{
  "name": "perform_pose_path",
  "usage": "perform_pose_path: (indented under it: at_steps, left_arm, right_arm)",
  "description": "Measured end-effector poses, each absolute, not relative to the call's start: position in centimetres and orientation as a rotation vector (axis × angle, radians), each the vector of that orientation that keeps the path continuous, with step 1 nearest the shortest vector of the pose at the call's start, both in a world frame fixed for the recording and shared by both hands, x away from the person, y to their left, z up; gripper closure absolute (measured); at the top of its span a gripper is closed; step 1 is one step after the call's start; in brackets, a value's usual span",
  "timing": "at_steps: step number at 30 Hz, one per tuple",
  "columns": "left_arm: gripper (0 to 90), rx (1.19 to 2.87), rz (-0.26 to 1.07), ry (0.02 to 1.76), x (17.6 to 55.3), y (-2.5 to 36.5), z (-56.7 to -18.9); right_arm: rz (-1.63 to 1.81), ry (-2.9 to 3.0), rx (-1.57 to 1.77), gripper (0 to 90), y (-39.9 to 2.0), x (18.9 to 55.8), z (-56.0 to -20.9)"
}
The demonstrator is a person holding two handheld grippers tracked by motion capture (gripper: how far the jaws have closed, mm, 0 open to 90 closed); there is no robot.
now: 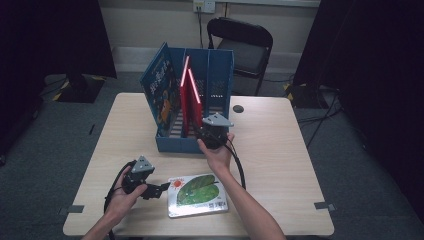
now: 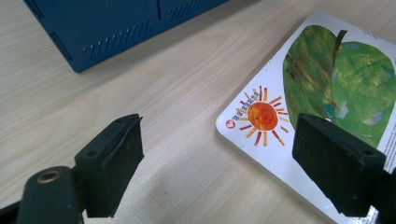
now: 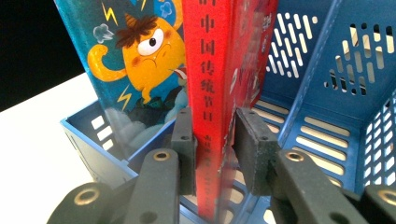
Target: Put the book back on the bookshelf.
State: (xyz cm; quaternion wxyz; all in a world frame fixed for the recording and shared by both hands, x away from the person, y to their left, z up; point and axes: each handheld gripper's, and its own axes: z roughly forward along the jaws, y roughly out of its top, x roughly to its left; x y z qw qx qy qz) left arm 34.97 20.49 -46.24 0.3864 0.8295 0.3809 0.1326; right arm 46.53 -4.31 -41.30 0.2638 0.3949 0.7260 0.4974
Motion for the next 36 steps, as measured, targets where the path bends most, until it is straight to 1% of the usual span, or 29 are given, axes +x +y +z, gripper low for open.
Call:
perform_pose_path:
  at_steps: [3, 13, 22, 26, 36]
  left_arm:
    - [16.1, 2.116, 0.342, 0.967, 34.9, 20.6, -46.2]
    - [16.0, 2.122, 0.346, 0.960, 35.0, 20.6, -46.2]
    - [16.1, 2.123, 0.345, 0.960, 34.9, 20.6, -46.2]
    - [16.1, 2.110, 0.336, 0.969, 35.0, 20.4, -46.3]
    - [16.1, 2.113, 0.332, 0.969, 34.9, 20.5, -46.3]
  right_arm:
    - [1.348, 1.971, 1.061, 69.4, -4.1, 46.5, -41.3]
    - [1.339, 1.953, 1.081, 72.1, -4.8, 46.5, -41.4]
    - [1.320, 1.949, 1.078, 72.4, -4.1, 46.2, -41.4]
    - [1.344, 1.951, 1.116, 70.8, -3.8, 46.5, -41.4]
    - [1.325, 1.944, 1.154, 70.0, -2.9, 48.0, -41.2]
